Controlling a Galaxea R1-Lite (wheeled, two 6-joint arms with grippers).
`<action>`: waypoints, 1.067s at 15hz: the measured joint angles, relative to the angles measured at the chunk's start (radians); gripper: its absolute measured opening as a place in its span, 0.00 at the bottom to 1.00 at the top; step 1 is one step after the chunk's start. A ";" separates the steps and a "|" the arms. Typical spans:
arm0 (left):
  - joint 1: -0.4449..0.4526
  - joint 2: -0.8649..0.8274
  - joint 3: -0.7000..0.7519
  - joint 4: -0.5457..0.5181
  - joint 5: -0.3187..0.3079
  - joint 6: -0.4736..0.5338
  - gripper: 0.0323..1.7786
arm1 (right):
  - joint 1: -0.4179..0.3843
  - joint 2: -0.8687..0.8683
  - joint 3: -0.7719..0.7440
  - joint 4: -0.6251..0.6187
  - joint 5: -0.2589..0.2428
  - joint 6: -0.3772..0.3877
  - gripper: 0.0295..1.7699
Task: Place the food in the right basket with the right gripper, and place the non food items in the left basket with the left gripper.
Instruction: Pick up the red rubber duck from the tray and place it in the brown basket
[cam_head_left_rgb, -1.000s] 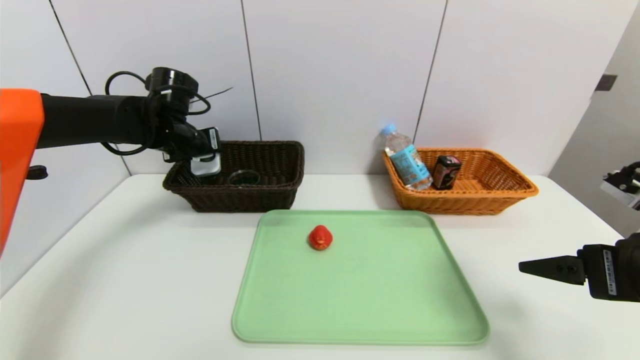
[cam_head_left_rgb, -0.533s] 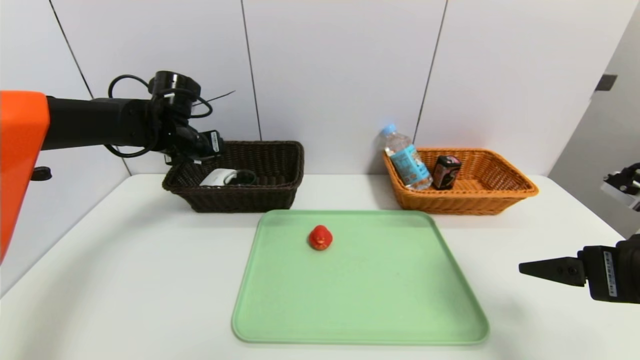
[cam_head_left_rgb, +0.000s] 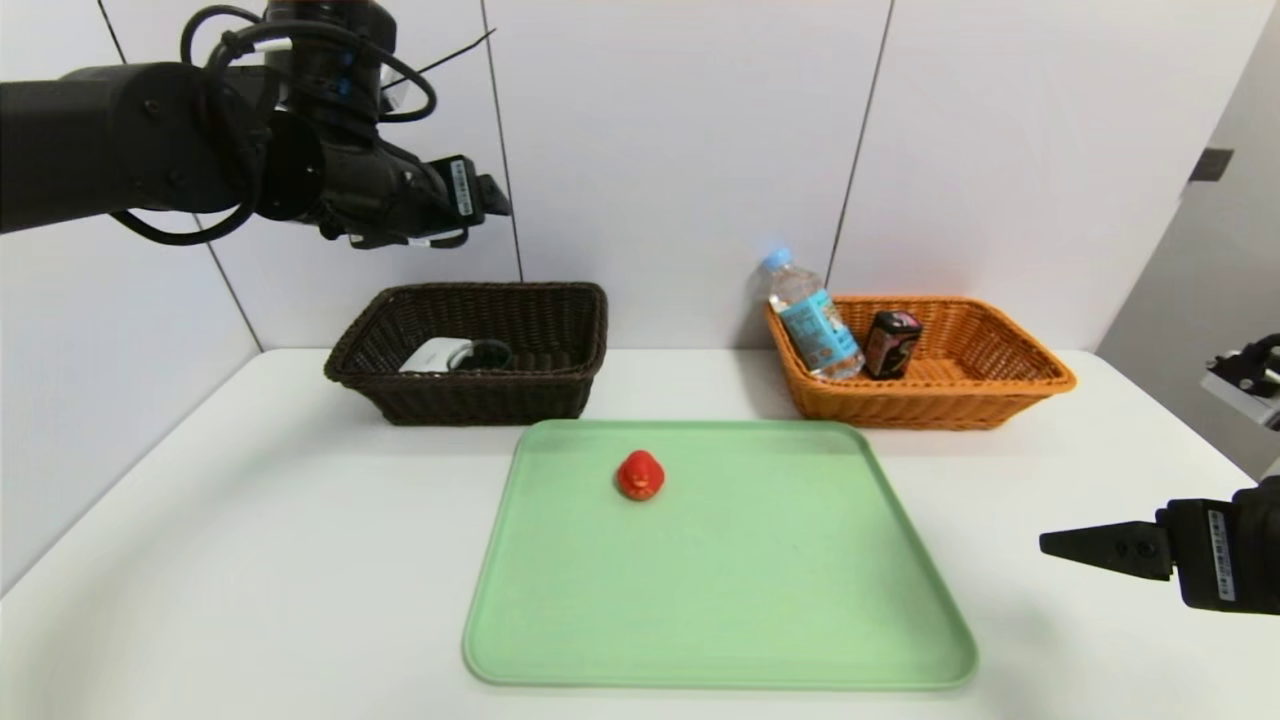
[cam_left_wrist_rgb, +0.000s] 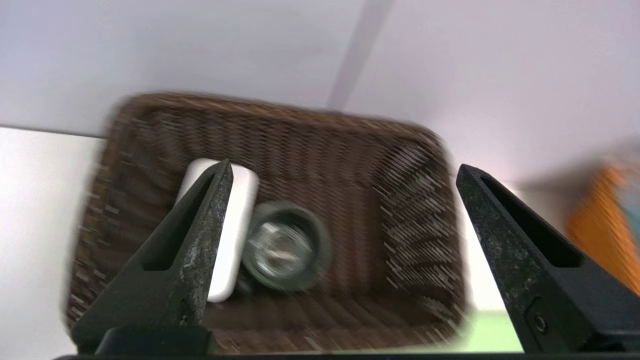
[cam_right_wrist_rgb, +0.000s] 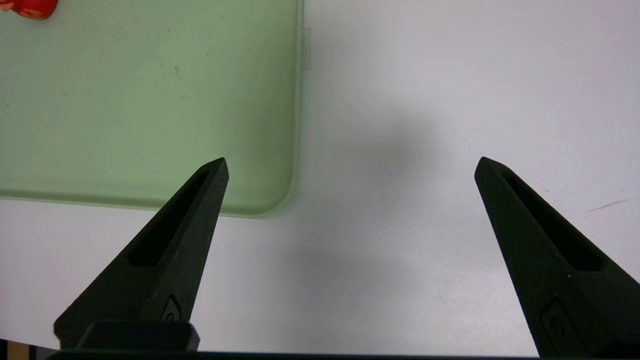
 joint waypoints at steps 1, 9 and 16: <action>-0.049 -0.037 0.054 0.010 -0.007 0.000 0.90 | 0.000 -0.001 -0.003 -0.003 0.000 0.000 0.96; -0.423 -0.216 0.881 -0.530 -0.027 0.014 0.94 | 0.000 0.006 0.275 -0.684 -0.016 -0.098 0.96; -0.525 -0.197 1.194 -1.036 -0.024 0.062 0.94 | -0.011 0.004 0.405 -0.794 -0.009 -0.087 0.96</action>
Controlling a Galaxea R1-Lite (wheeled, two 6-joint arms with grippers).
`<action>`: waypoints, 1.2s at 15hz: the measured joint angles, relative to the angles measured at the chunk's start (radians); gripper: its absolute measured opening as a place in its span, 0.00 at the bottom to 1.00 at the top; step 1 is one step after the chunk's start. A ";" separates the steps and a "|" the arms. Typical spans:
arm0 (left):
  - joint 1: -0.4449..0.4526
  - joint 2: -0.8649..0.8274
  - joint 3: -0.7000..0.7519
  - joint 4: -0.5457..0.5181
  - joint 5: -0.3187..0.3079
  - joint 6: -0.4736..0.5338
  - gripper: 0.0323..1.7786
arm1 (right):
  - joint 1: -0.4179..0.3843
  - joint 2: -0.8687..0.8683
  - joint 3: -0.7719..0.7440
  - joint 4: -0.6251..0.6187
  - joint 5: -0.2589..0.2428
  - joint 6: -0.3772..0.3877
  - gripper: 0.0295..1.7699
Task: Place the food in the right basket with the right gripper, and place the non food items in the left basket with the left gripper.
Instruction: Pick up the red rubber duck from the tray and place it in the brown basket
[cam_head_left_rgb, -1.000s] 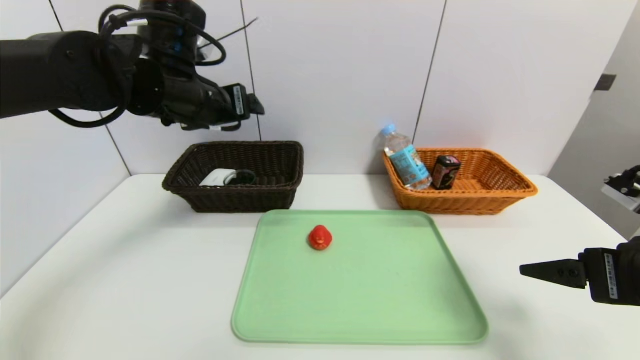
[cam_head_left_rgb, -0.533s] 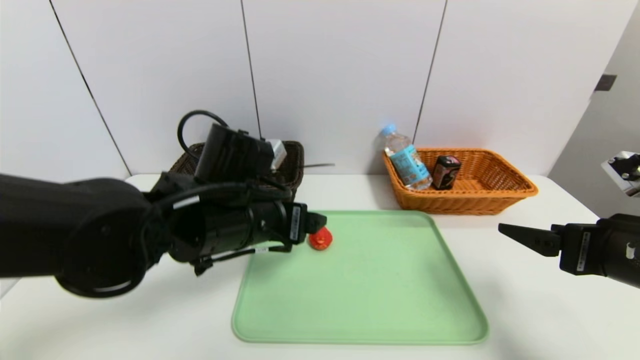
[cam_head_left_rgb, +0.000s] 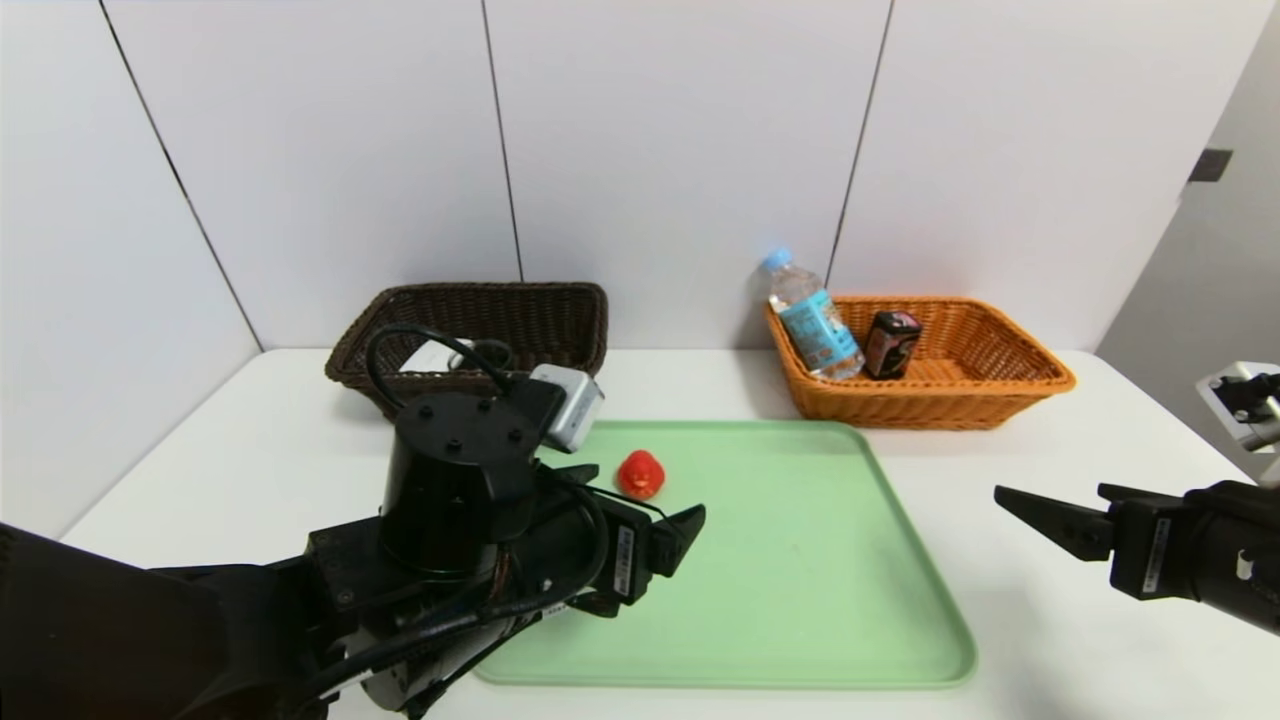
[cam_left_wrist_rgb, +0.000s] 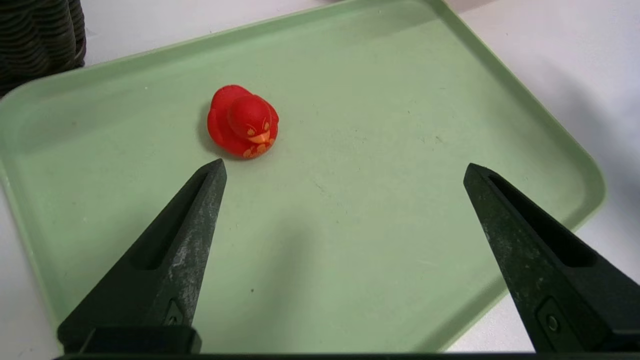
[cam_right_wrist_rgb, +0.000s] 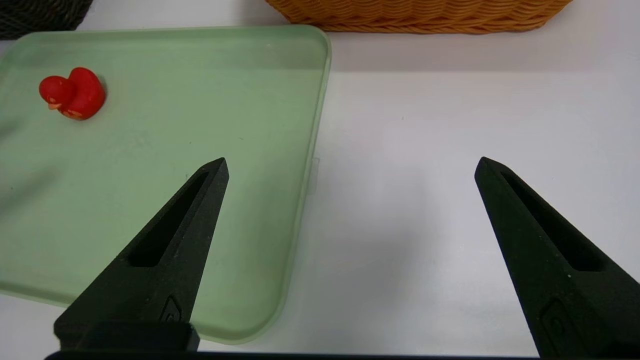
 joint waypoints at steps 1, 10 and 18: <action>-0.001 0.025 0.008 -0.058 0.002 0.018 0.95 | -0.002 0.000 0.004 0.000 0.003 0.000 0.96; 0.007 0.342 0.100 -0.655 0.091 0.245 0.95 | -0.004 0.002 0.031 0.001 0.035 0.000 0.96; 0.051 0.399 0.085 -0.657 0.091 0.246 0.95 | -0.003 -0.002 0.053 -0.001 0.041 -0.007 0.96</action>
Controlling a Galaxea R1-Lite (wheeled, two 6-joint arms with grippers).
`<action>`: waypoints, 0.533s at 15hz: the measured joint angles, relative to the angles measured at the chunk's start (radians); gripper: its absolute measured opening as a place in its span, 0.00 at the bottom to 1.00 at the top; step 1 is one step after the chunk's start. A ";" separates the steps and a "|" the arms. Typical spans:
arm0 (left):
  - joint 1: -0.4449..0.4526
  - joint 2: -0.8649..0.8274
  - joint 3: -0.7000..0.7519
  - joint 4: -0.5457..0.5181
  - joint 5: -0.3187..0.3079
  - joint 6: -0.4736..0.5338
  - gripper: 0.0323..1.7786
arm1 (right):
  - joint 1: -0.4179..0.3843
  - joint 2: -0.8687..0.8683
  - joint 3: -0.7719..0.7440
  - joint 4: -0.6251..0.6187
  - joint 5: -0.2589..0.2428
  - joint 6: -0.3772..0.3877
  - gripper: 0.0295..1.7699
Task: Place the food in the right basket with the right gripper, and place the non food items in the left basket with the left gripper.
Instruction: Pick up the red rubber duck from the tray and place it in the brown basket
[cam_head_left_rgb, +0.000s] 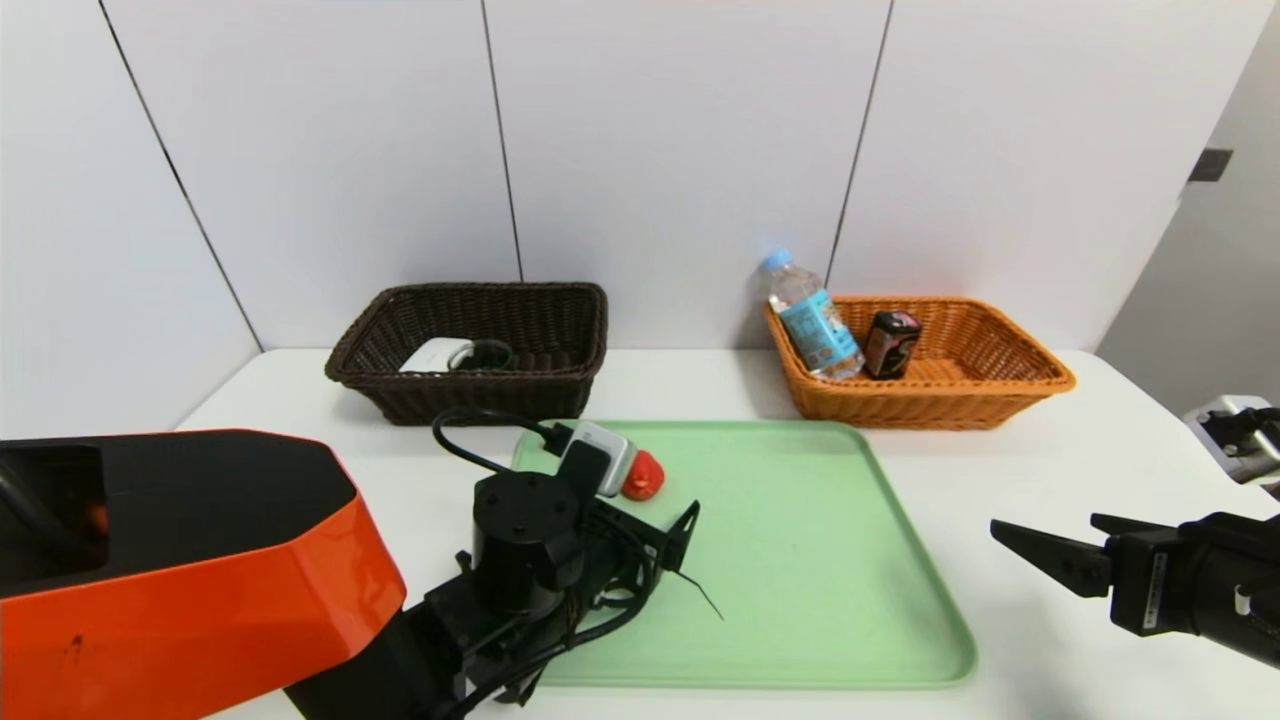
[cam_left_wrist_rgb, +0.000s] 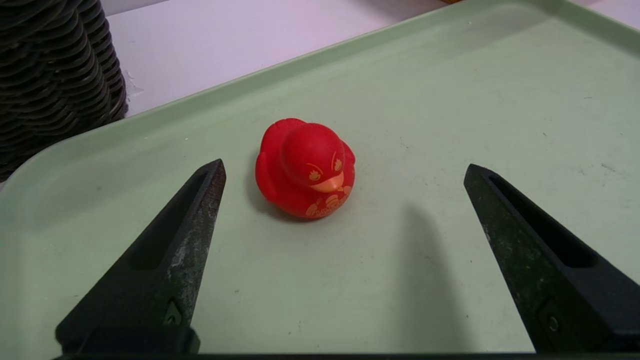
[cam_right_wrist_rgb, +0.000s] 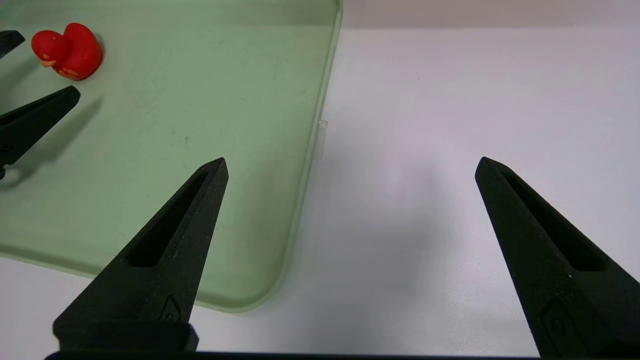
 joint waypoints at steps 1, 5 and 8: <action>0.001 0.005 -0.014 0.001 -0.001 0.000 0.95 | 0.000 -0.001 0.001 0.001 0.000 0.000 0.96; 0.003 0.027 -0.057 0.040 -0.006 -0.005 0.95 | 0.001 -0.007 0.002 0.001 -0.001 -0.001 0.97; 0.018 0.040 -0.084 0.069 -0.009 -0.011 0.95 | 0.000 -0.016 0.015 0.001 0.000 -0.001 0.97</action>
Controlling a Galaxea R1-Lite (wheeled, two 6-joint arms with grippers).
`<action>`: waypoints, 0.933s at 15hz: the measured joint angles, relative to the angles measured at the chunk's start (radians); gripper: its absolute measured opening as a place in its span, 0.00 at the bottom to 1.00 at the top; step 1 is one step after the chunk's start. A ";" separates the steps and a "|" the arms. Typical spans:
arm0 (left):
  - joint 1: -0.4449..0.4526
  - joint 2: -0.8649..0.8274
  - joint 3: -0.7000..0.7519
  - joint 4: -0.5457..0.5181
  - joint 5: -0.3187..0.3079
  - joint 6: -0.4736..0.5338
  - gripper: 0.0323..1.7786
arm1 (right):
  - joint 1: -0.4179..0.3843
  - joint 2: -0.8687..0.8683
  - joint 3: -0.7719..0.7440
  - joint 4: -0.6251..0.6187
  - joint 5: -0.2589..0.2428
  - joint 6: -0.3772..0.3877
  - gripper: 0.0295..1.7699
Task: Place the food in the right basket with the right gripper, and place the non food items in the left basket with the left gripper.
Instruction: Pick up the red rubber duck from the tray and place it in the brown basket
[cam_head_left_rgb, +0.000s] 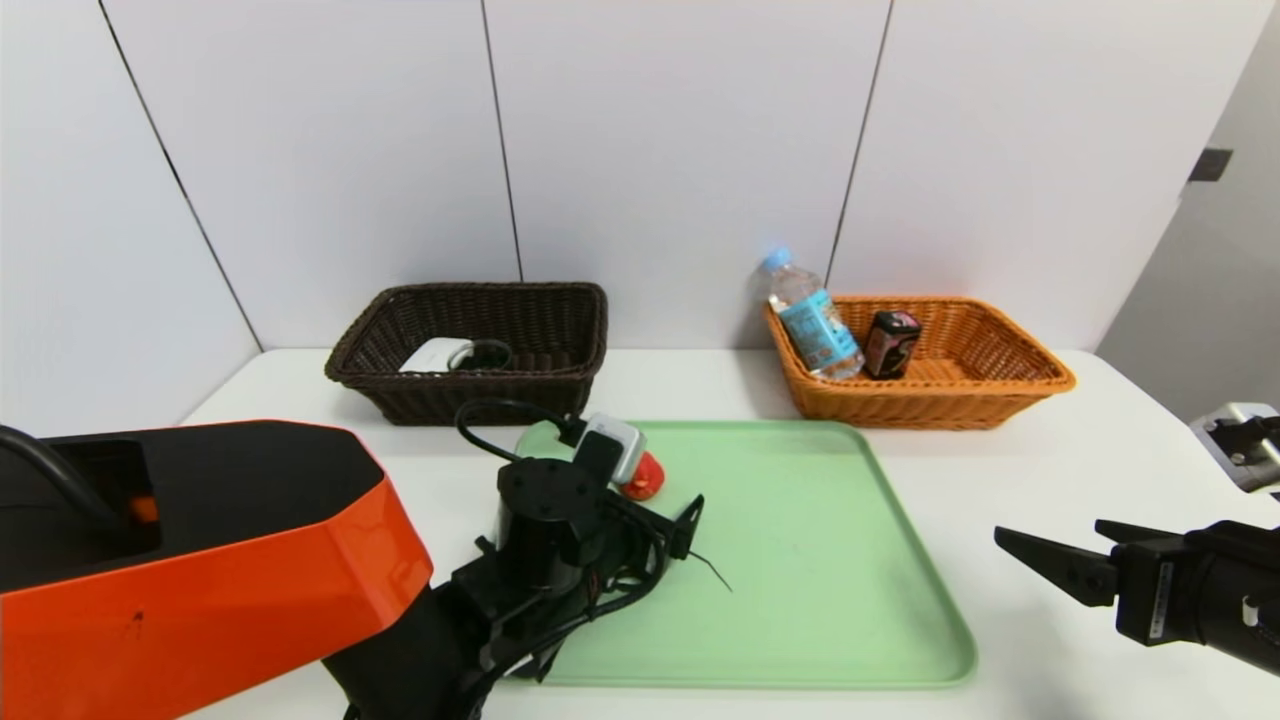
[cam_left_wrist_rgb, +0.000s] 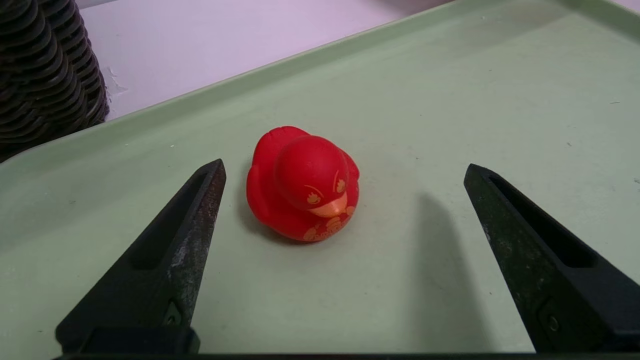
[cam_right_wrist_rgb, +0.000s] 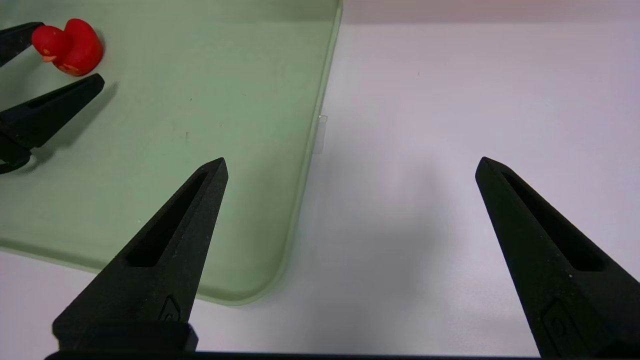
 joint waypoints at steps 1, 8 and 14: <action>0.007 0.003 -0.012 0.021 -0.001 -0.001 0.95 | 0.000 -0.001 0.003 -0.001 0.000 0.000 0.97; 0.022 0.021 -0.090 0.108 -0.016 -0.035 0.95 | 0.000 -0.003 0.006 -0.001 0.002 0.001 0.97; 0.033 0.041 -0.103 0.107 -0.016 -0.036 0.95 | -0.001 -0.002 0.008 0.000 0.017 0.003 0.97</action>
